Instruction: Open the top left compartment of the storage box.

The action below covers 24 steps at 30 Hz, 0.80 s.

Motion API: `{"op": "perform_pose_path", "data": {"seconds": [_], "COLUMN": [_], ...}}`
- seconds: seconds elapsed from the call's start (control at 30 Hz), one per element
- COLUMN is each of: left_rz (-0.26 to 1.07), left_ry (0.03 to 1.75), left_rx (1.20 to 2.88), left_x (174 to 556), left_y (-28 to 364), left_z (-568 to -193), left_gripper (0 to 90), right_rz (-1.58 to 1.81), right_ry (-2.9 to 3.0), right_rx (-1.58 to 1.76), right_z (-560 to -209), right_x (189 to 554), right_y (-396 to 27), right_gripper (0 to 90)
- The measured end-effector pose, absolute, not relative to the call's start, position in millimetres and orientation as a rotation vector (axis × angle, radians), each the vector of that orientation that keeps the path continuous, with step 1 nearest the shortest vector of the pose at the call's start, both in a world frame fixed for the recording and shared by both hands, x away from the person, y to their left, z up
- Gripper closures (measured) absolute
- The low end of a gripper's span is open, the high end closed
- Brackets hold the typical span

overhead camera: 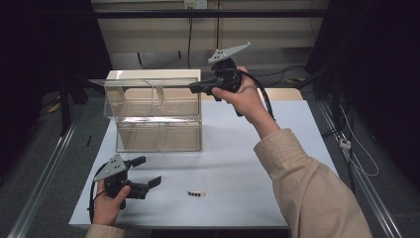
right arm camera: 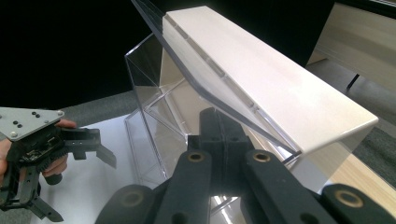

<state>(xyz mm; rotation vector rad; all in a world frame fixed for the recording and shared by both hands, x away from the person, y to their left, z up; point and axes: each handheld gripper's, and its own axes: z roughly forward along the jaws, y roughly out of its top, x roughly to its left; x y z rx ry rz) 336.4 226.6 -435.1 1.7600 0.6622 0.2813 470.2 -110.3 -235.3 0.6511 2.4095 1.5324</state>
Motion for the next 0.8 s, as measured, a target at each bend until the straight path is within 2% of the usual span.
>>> {"op": "perform_pose_path", "data": {"seconds": [0.8], "left_rz": [0.274], "left_ry": [0.662], "left_rx": [1.771], "left_x": [336.8], "left_y": [225.8], "left_z": [-435.0], "left_gripper": [4.0], "right_rz": [1.534], "right_ry": [2.414], "right_rx": [0.673], "right_z": [-233.4], "right_x": [478.7], "right_y": [-110.0], "right_gripper": [90.0]}}
